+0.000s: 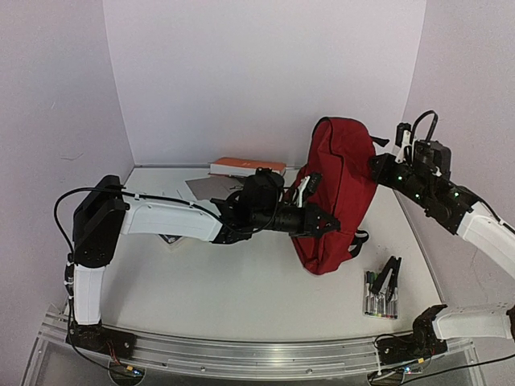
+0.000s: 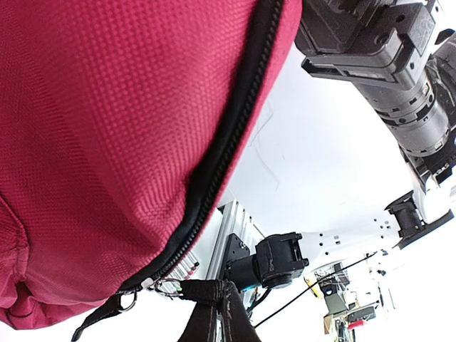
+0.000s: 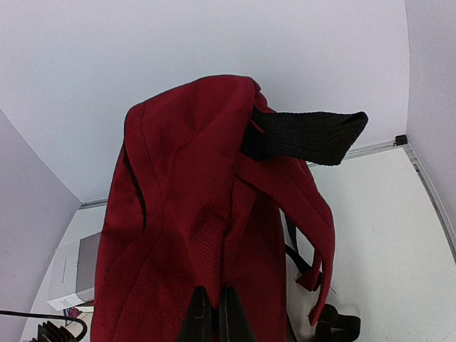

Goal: Pack the student bag
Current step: Unzip the student bag at the center of the board.

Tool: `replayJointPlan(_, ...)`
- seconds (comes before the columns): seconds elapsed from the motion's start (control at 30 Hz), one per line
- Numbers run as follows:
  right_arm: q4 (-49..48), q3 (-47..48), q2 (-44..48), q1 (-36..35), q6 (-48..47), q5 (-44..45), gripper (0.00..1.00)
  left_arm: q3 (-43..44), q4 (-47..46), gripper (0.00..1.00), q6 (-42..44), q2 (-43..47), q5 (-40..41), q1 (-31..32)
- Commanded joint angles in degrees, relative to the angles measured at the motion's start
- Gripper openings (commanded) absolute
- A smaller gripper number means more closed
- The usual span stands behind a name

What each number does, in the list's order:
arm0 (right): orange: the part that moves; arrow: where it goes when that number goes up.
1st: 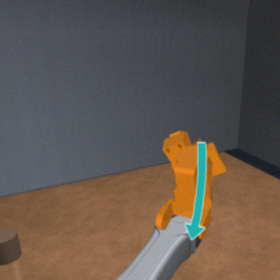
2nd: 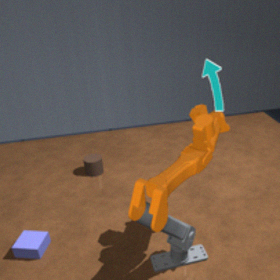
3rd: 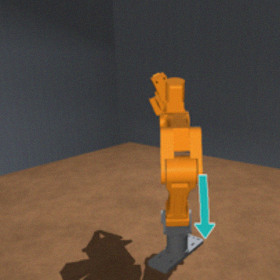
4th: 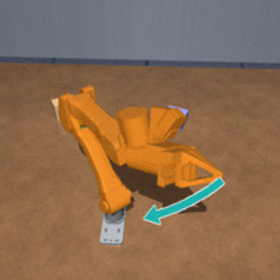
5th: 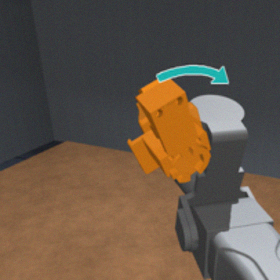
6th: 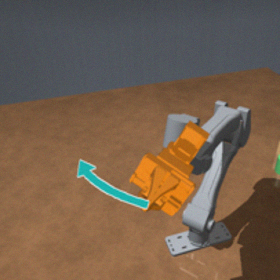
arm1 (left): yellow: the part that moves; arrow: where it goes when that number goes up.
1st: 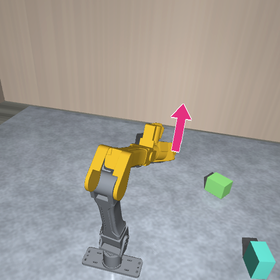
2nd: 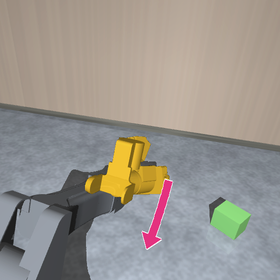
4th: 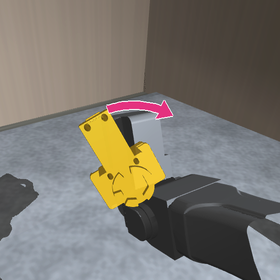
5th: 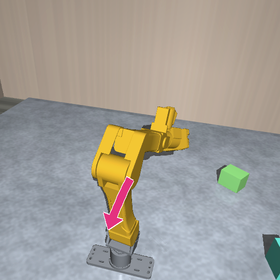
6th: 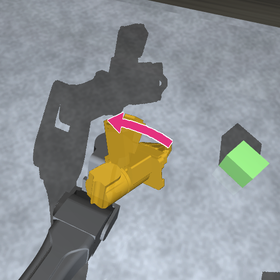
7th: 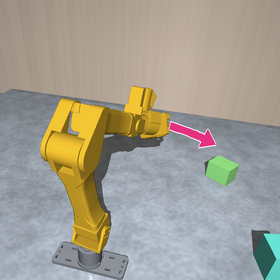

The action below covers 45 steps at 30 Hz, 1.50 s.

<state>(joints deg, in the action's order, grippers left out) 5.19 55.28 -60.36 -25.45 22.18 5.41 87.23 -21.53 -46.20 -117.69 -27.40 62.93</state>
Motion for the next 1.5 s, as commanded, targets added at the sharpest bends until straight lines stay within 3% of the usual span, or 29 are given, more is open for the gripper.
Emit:
replayJointPlan(0.0,-3.22,-1.36,1.75,-0.23,-3.43,-3.08,0.0,4.36,-1.37,0.0,1.4,3.16,-3.42,-0.68)
replayJointPlan(0.23,-4.4,-0.5,0.44,-0.26,-5.23,-10.31,0.0,5.83,-1.18,0.0,-0.96,1.82,-5.8,-2.2)
replayJointPlan(0.43,-4.46,1.31,-3.06,-1.78,-6.49,-14.31,0.0,2.01,-3.12,0.0,-3.35,3.49,-5.53,-4.09)
replayJointPlan(1.07,-4.45,4.11,-9.13,-7.63,-9.59,-10.97,0.0,0.31,2.99,0.0,0.75,9.78,-4.61,-9.11)
replayJointPlan(1.1,-4.48,4.42,-9.06,-7.69,-9.2,-10.79,0.03,0.28,3.3,0.0,0.73,9.65,-4.83,-9.16)
replayJointPlan(1.17,-4.47,5.22,-8.73,-7.77,-8.27,-10.17,0.24,-0.01,3.45,0.0,0.46,9.54,-5.39,-9.33)
replayJointPlan(1.33,-4.47,5.05,-6.19,-7.94,-5.78,-8.91,0.56,-2.86,2.88,0.0,-0.03,10.76,-5.03,-9.74)
replayJointPlan(1.47,-4.43,2.73,-3.54,-8.1,-3.6,-8.85,0.74,-5.97,1.88,0.0,-0.68,12.31,-3.81,-10.28)
